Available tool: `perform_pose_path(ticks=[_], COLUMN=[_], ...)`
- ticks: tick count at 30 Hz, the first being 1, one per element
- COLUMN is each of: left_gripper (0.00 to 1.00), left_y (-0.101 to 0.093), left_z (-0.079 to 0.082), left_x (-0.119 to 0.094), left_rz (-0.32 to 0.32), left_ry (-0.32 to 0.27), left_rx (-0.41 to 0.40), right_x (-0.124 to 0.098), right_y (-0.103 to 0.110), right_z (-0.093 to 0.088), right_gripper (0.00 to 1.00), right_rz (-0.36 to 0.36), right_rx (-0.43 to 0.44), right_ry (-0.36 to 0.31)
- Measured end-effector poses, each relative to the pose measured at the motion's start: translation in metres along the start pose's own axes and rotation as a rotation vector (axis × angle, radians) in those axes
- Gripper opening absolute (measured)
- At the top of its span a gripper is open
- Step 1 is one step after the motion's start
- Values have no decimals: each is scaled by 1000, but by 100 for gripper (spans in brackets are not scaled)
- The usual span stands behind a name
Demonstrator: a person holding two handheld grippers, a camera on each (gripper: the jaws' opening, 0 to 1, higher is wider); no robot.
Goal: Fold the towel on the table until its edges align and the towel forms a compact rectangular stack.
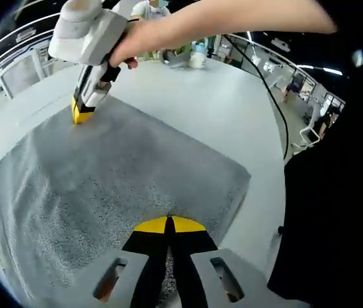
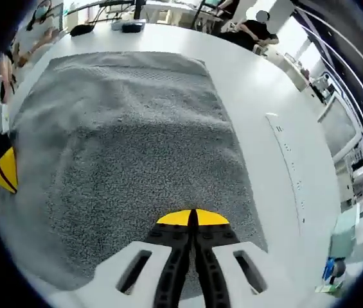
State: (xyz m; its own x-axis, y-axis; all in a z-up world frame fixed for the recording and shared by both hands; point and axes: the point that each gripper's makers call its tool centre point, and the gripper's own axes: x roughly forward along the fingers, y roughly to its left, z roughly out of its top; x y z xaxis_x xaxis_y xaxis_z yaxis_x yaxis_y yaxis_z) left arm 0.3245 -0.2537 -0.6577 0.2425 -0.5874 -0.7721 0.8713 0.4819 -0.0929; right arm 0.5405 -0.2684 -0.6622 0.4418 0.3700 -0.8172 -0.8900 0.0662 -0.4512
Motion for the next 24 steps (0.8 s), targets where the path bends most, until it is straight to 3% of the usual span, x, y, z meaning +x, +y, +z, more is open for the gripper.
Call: perform_pose_path(ticks=[4,8,18,24], left_gripper=[1,1,1,1], left_y=[-1,-1,4,8], left_z=[-1,-4,-7,-12], left_x=[-1,-4,-7,-11], left_rz=[4,17,19,23], left_ry=[8,24,27,62], left_rx=[56,88,32,-17], right_x=[-3,-7,-31,-41], right_y=[0,-1,10,18], right_z=[-4,-12,-52,-62], right_gripper=[0,0,0,0], right_rz=[-65,-46,-19,-38], right_rx=[116,156,348,450], right_ry=[-54,-48,-23,-42])
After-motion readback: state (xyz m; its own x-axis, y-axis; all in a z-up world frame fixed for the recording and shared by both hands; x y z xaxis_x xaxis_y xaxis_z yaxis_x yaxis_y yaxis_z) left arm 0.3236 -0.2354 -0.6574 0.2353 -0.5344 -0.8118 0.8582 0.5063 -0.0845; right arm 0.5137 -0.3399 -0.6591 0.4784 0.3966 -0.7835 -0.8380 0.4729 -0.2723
